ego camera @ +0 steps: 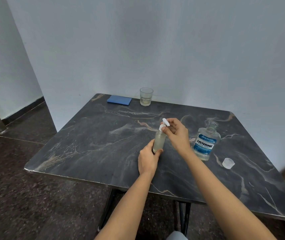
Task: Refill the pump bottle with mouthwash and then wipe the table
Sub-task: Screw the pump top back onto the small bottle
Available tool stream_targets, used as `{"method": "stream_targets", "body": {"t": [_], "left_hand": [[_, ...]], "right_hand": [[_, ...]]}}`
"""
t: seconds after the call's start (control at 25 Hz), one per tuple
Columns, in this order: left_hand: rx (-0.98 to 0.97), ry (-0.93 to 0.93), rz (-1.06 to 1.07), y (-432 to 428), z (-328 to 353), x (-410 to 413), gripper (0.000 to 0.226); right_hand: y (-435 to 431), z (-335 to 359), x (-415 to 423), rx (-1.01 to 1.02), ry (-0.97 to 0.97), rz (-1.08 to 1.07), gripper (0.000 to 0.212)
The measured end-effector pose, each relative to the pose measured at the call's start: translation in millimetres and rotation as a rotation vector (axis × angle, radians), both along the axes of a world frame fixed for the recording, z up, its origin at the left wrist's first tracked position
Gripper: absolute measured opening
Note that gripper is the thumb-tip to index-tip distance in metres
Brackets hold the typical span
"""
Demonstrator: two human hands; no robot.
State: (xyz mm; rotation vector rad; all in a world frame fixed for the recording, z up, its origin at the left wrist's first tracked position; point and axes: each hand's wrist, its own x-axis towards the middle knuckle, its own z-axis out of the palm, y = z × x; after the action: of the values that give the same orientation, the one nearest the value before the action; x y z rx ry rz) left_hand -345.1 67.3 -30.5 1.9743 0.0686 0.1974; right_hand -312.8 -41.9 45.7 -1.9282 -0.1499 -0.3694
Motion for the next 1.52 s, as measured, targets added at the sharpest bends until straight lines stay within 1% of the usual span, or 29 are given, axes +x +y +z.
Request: {"method": "stream_targets", "body": {"t": [0.24, 0.36, 0.56, 0.68, 0.92, 1.0, 1.16, 1.28, 1.44, 1.52], "left_hand": [[0.009, -0.002, -0.003, 0.4, -0.2, 0.4, 0.044], [0.012, 0.001, 0.001, 0.5, -0.4, 1.2, 0.043], [0.022, -0.003, 0.004, 0.4, -0.7, 1.0, 0.044], [0.024, -0.005, 0.007, 0.7, -0.5, 0.9, 0.045], [0.008, -0.006, 0.003, 0.4, 1.2, -0.2, 0.046], [0.007, -0.003, 0.002, 0.4, 1.2, -0.1, 0.046], [0.012, -0.001, 0.007, 0.4, -0.1, 0.3, 0.045], [0.014, 0.001, 0.007, 0.9, 0.0, 0.5, 0.042], [0.015, 0.000, 0.005, 0.8, -0.2, 0.5, 0.042], [0.011, 0.002, 0.004, 0.5, -0.1, 0.2, 0.043]], "right_hand": [[-0.6, -3.7, -0.7, -0.006, 0.011, 0.004, 0.024], [-1.4, -4.5, -1.9, -0.033, -0.009, -0.010, 0.023], [-5.5, -12.0, -5.2, -0.009, -0.059, -0.064, 0.018], [-9.0, -14.9, -3.0, -0.038, -0.047, -0.103, 0.017], [-5.7, -13.4, -5.7, -0.035, 0.038, 0.029, 0.034], [-6.0, -16.4, -5.9, -0.011, 0.048, 0.020, 0.033], [-9.7, -21.3, -6.1, 0.071, 0.003, -0.060, 0.025], [-10.9, -18.8, -4.6, 0.077, 0.021, -0.087, 0.022], [-7.8, -15.4, 2.6, 0.081, 0.118, 0.080, 0.032], [-8.0, -14.8, 5.1, 0.072, 0.109, 0.148, 0.033]]}}
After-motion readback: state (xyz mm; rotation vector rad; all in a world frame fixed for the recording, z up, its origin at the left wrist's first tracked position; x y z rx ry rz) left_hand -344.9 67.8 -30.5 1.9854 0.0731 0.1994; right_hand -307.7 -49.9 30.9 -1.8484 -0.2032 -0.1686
